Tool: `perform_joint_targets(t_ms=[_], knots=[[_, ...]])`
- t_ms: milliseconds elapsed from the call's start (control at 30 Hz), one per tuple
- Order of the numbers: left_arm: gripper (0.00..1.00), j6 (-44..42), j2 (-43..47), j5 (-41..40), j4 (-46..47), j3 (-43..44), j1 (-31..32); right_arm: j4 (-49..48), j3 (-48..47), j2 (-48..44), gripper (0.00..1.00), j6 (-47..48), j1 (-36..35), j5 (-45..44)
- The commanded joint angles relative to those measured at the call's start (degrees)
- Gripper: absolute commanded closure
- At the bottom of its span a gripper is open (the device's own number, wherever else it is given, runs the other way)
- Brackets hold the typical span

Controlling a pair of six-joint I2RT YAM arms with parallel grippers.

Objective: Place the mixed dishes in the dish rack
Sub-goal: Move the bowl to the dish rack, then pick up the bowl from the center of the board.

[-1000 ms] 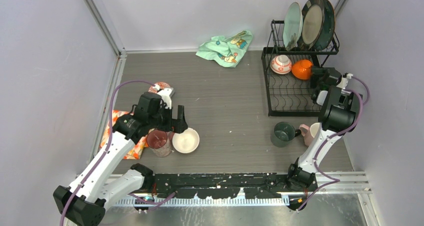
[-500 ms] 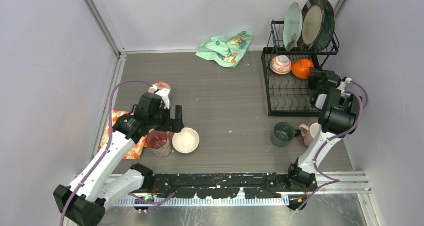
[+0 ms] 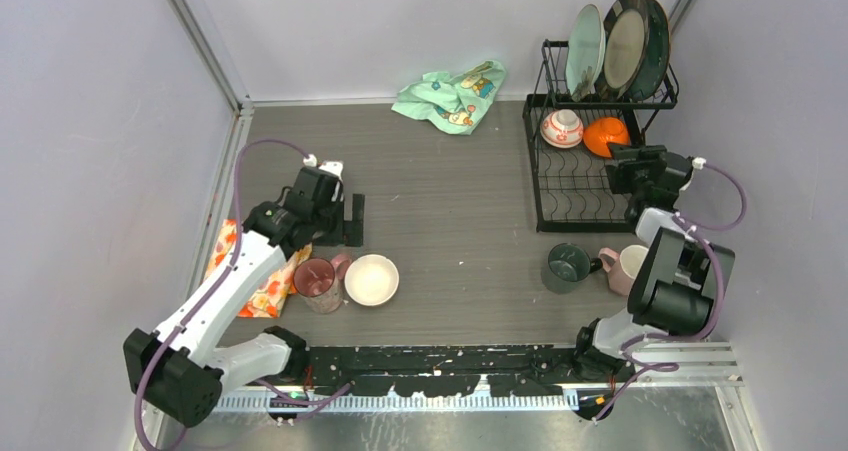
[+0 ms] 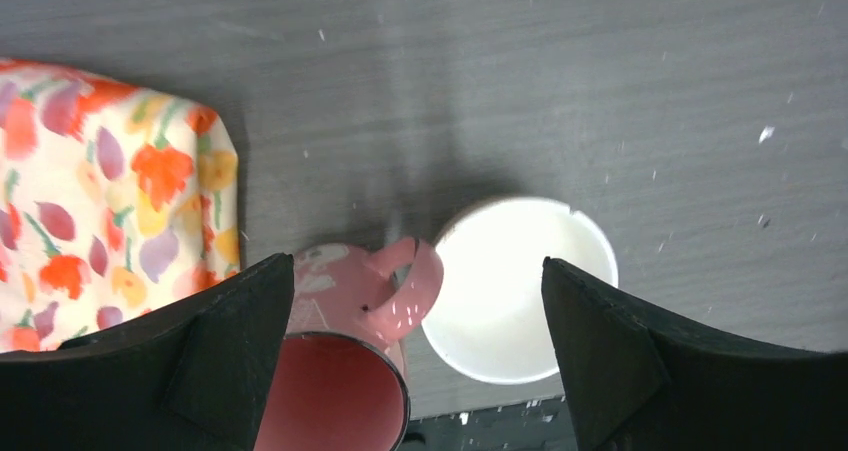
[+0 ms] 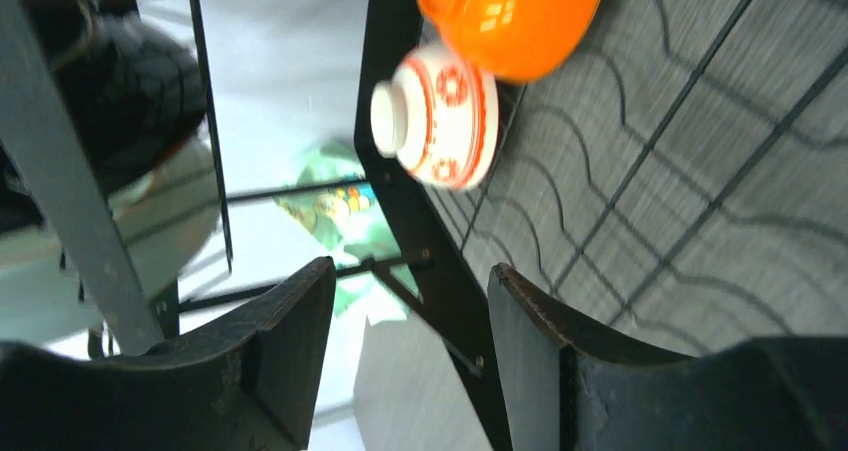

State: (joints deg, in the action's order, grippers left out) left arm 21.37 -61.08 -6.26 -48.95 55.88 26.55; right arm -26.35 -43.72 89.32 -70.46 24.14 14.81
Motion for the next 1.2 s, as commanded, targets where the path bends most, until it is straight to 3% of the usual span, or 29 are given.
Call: perform_joint_targets(t_ms=[0, 200, 467, 667, 967, 1167], knots=[[0.06, 2.92, -2.06, -6.13, 1.37, 7.29, -1.39, 14.42, -0.90, -8.76, 0.36, 10.04, -3.41, 5.01], [0.12, 4.43, -7.30, -4.77, 6.28, 11.09, -9.96, 28.50, -2.21, -19.89, 0.32, 20.88, -15.60, 0.36], [0.21, 6.37, -17.99, -1.78, 7.02, 17.20, -22.43, 33.25, -2.82, -26.71, 0.21, 27.60, -28.53, -0.33], [0.27, 9.81, -23.71, -0.92, 12.44, 17.45, -27.72, 36.24, -2.83, -30.09, 0.01, 29.91, -30.39, -1.36], [0.40, 10.83, -34.30, 3.96, 16.74, 20.52, -31.83, 36.30, -0.15, -34.57, 0.00, 32.05, -30.42, -2.57], [0.42, 10.68, -38.93, 6.00, 16.95, 21.14, -32.92, 35.64, -0.08, -34.55, 0.00, 31.78, -30.39, -1.46]])
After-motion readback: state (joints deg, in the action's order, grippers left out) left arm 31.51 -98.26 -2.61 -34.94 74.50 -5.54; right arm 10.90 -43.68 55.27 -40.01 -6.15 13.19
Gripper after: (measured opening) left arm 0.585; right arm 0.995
